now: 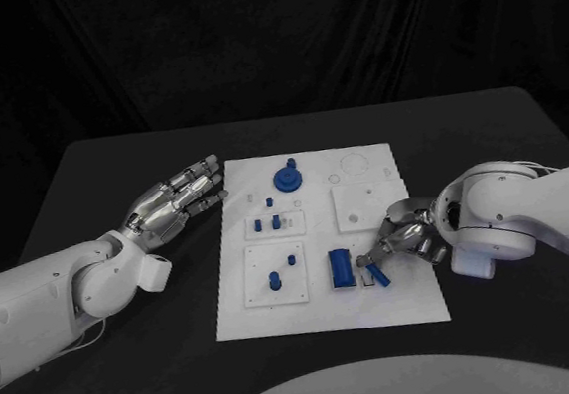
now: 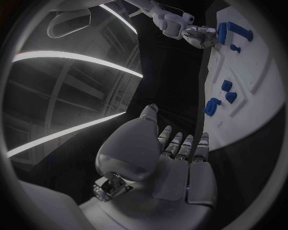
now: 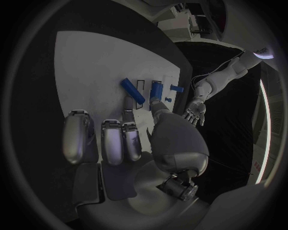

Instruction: Assemble the parts on the task board

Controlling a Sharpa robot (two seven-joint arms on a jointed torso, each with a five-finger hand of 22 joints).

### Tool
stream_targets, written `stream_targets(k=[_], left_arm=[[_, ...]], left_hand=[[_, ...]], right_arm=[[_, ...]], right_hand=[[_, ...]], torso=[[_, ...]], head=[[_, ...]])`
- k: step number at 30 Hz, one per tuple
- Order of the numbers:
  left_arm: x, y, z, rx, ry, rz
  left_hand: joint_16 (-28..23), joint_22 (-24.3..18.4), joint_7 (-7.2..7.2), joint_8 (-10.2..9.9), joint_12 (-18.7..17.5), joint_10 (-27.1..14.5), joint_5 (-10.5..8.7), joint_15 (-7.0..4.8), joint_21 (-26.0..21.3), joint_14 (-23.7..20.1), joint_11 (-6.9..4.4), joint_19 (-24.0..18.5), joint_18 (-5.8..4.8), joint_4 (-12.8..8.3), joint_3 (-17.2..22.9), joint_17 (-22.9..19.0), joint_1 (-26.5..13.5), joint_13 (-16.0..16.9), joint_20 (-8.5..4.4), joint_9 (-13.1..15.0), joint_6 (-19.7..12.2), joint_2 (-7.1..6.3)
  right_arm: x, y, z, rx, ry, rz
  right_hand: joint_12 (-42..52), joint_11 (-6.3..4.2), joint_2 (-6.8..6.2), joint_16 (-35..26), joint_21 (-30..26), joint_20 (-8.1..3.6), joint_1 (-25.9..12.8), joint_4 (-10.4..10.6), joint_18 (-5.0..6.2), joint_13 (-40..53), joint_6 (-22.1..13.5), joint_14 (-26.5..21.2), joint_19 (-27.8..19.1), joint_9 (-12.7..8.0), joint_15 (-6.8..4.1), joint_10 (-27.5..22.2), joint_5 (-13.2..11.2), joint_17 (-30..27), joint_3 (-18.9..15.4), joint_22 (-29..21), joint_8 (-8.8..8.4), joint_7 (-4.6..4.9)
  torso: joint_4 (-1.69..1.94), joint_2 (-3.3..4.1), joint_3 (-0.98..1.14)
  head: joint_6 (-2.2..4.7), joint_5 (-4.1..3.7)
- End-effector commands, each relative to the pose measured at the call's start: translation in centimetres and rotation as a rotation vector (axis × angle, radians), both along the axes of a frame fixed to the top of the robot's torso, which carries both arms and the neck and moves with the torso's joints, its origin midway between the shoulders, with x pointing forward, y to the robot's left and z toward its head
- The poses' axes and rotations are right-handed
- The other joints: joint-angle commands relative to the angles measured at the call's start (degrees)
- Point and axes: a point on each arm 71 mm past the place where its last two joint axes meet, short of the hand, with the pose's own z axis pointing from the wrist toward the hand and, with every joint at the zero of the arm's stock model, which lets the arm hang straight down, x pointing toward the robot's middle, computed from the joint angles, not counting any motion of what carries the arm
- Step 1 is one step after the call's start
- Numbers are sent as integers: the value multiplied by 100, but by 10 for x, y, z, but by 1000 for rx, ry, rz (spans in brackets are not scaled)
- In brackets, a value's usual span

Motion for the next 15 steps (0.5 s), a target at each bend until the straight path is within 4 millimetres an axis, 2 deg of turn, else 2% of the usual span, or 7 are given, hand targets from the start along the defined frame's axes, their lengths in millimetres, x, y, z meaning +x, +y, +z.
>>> stream_targets(k=[1,2,3,5,8,12,15], left_arm=[[0,-2,1,-18,-1,-7],[0,-2,0,-18,-1,-7],[0,-2,0,-18,-1,-7],[0,-2,0,-18,-1,-7],[-1,-2,0,-19,-1,-8],[-1,-2,0,-19,0,-9],[-1,-2,0,-19,0,-9]], left_hand=[[20,-6,46,21,29,-15,38,44,22,9,-15,25,56,-11,29,7,15,-1,10,6,-6,59],[20,-6,46,21,29,-15,38,44,22,9,-15,25,56,-11,29,7,15,-1,10,6,-6,59],[20,-6,46,21,29,-15,38,44,22,9,-15,25,56,-11,29,7,15,-1,10,6,-6,59],[21,-3,47,21,32,-13,40,43,23,9,-14,28,56,-13,30,7,16,0,10,6,-5,60],[21,-5,48,21,33,-12,42,43,23,9,-14,27,56,-15,30,7,17,0,10,7,-3,61],[21,-5,48,21,33,-12,42,43,23,9,-14,27,56,-15,30,7,17,0,10,7,-3,61],[24,-4,48,20,33,-13,47,44,24,12,-12,29,57,-19,33,8,21,0,10,6,-7,62]], right_arm=[[-6,-1,-7,-33,53,64],[-6,0,-7,-32,56,69],[-6,0,-7,-32,57,72],[-7,1,-7,-31,61,81],[-7,3,-7,-29,62,88],[-6,5,-7,-26,59,88],[-5,6,-7,-25,52,80]], right_hand=[[15,49,27,-23,-37,47,241,-142,112,1508,-353,379,61,-619,49,599,424,270,-10,1048,-3,308],[15,55,44,-28,-62,51,406,-260,118,1508,-365,376,53,-644,54,599,741,258,3,1041,14,312],[15,57,54,-29,-65,52,507,-334,118,1508,-366,375,52,-656,54,599,932,256,22,1041,24,314],[15,62,77,-32,-75,58,666,-473,120,1508,-379,374,50,-689,60,599,1117,250,38,1039,48,321],[15,65,97,-20,-87,62,839,-631,121,1508,-381,381,47,-717,64,599,1235,286,60,1037,95,325],[15,66,116,-17,-80,64,945,-731,119,1508,-374,383,52,-731,65,599,1193,295,63,1041,150,325],[15,54,161,-8,-52,60,1004,-782,114,1508,-297,387,64,-720,58,599,1254,319,79,1050,233,308]], torso=[[3,4,0],[2,4,0],[2,5,0],[1,5,0],[1,4,0],[4,3,-1],[4,3,-1]], head=[[-1,8],[-1,11],[-1,12],[-1,9],[-1,9],[-1,12],[-1,6]])
